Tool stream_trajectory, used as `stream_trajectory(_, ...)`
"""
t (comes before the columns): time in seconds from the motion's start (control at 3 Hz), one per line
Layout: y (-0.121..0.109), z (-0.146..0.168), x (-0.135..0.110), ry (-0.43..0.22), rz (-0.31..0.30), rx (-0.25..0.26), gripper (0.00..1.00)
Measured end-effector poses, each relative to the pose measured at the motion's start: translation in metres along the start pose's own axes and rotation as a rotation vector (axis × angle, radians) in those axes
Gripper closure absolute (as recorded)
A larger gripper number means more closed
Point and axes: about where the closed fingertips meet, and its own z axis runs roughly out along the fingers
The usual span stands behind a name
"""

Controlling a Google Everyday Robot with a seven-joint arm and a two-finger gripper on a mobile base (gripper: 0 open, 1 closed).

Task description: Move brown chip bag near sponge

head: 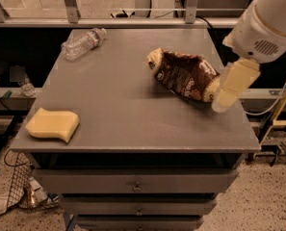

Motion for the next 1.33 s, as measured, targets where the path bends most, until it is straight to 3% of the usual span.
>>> stream_trajectory(0.33,-0.031,0.033,-0.062,-0.060,-0.052,0.024,0.00)
stream_trajectory(0.67,-0.047,0.055,-0.113,-0.089,-0.102,0.045,0.00)
stream_trajectory(1.0,-0.059,0.089,-0.148,-0.037,-0.142,0.070,0.00)
stream_trajectory(1.33,-0.077,0.113,-0.156,0.049,-0.150,0.105,0.00)
